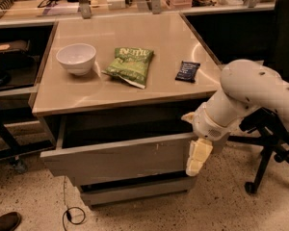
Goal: Open top drawer
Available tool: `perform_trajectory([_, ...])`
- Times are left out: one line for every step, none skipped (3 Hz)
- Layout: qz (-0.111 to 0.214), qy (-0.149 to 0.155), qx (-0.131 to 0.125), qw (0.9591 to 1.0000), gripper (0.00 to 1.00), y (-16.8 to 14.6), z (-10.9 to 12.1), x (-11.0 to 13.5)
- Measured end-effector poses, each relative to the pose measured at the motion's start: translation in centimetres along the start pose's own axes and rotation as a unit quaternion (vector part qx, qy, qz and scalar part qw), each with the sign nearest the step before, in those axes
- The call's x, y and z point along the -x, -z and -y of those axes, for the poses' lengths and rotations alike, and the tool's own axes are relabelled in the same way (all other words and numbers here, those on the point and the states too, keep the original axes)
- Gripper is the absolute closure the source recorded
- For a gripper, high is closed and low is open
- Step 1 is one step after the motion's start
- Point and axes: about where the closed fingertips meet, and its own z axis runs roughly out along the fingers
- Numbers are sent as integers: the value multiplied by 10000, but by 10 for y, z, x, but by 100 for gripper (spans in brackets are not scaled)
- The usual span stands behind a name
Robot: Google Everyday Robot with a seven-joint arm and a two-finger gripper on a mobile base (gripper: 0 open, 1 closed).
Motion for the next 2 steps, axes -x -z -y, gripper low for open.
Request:
perform_trajectory([-126, 66, 85, 9999, 0, -17, 22, 6])
perform_trajectory([-292, 54, 279, 9992, 0, -35, 25, 3])
